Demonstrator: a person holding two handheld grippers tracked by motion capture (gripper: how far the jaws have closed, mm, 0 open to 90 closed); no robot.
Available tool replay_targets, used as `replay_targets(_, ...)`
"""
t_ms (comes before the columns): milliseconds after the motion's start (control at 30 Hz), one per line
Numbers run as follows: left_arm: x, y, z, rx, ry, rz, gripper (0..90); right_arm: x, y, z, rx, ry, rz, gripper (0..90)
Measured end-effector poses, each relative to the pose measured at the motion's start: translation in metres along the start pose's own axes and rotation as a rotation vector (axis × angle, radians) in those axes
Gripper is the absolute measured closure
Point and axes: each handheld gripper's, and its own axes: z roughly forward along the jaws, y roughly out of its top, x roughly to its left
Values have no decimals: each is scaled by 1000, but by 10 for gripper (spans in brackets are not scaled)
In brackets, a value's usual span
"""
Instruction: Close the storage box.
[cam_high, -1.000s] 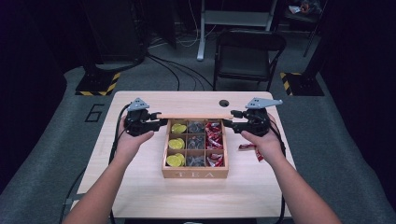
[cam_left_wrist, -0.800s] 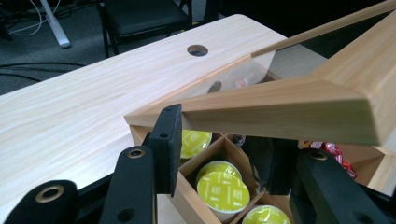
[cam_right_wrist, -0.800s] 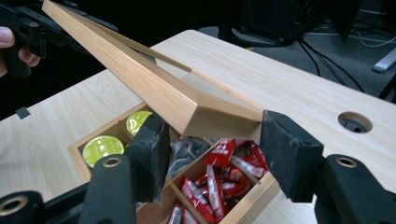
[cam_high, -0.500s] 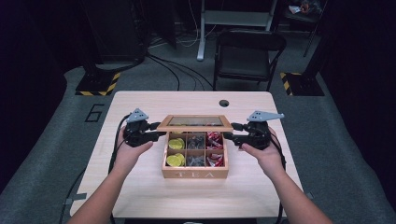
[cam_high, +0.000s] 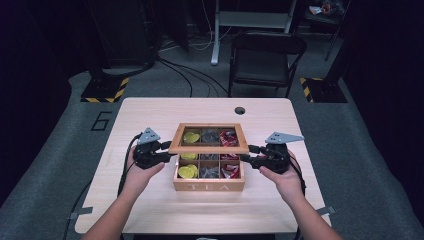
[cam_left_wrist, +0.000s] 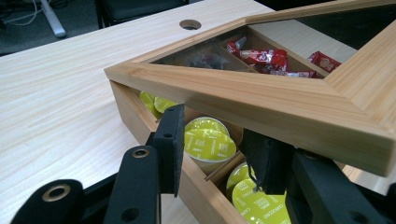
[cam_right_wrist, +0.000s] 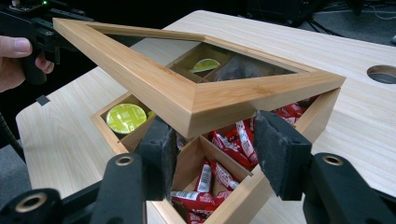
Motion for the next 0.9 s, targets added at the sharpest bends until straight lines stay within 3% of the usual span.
replay_targets(233, -6, -10, -6, -7, -36, -15, 568, 4, -10, 0, 0, -9, -5, 510)
replay_targets(367, -15, -16, -8, 14, -45, 6, 561, 5, -16, 1, -17, -13, 1, 513)
replay_targets(467, -18, -19, -11, 17, -56, -2, 558, 7, -20, 1, -19, -23, 1, 519)
replay_targets(767, -28, -24, -19, 7, -108, -26, 582, 10, -29, 2, -22, -45, -35, 531)
replay_targets(900, -32, -26, -21, 16, -114, -18, 582, 13, -34, 3, -19, -59, -46, 540)
